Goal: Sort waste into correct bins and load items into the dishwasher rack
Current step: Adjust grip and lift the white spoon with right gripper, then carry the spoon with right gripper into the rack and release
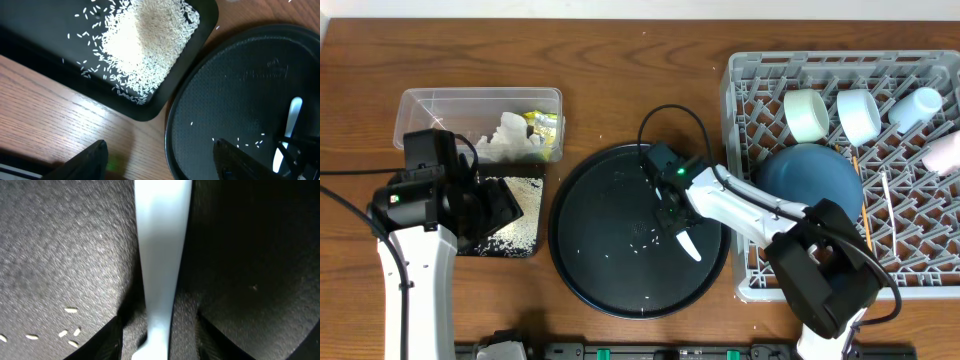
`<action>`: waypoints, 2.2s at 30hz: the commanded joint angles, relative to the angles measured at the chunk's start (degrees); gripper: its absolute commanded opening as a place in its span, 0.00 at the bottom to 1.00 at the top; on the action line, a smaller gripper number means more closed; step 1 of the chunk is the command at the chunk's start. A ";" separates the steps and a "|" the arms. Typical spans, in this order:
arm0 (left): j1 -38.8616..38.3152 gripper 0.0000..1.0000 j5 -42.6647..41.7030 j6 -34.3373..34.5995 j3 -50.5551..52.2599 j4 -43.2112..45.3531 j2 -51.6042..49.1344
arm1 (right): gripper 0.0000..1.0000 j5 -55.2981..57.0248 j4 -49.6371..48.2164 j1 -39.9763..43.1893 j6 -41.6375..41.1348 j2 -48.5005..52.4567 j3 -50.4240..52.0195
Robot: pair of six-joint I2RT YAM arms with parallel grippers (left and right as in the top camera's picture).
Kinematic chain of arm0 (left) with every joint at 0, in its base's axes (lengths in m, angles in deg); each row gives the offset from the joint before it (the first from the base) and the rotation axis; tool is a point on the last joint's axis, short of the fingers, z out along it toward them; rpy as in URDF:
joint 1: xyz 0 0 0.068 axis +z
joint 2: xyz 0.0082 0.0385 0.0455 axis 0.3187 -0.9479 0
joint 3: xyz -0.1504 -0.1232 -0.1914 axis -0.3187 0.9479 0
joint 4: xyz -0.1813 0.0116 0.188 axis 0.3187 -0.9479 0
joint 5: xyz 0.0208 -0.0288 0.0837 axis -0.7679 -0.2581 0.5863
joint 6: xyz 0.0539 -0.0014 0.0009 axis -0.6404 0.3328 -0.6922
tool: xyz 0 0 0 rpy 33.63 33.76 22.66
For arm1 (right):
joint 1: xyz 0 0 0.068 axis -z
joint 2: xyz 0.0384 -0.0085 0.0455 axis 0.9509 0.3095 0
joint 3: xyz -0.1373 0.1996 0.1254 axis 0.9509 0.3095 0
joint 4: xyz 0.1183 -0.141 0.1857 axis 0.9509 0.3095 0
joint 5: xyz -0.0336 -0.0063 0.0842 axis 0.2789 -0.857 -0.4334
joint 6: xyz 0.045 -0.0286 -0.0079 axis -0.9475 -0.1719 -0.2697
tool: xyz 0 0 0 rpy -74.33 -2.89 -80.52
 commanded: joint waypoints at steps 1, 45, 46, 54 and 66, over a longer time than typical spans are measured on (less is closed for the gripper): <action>0.24 0.69 0.31 0.26 0.35 -0.17 -0.20 | 0.39 -0.02 -1.03 -1.25 -1.33 2.73 0.87; 0.24 0.69 0.31 0.24 0.35 -0.17 -0.20 | 0.01 6.43 16.61 16.83 4.46 -22.38 -8.83; 0.24 0.69 0.31 0.26 0.35 -0.17 -0.20 | 0.01 6.45 16.81 19.12 5.77 -23.43 -8.83; 0.24 0.69 0.31 0.24 0.35 -0.17 -0.20 | 0.01 6.58 16.98 37.05 20.17 -25.51 -8.61; 0.26 0.69 0.31 0.24 0.35 -0.15 -0.20 | 0.01 15.47 12.57 53.27 32.52 -22.18 -8.28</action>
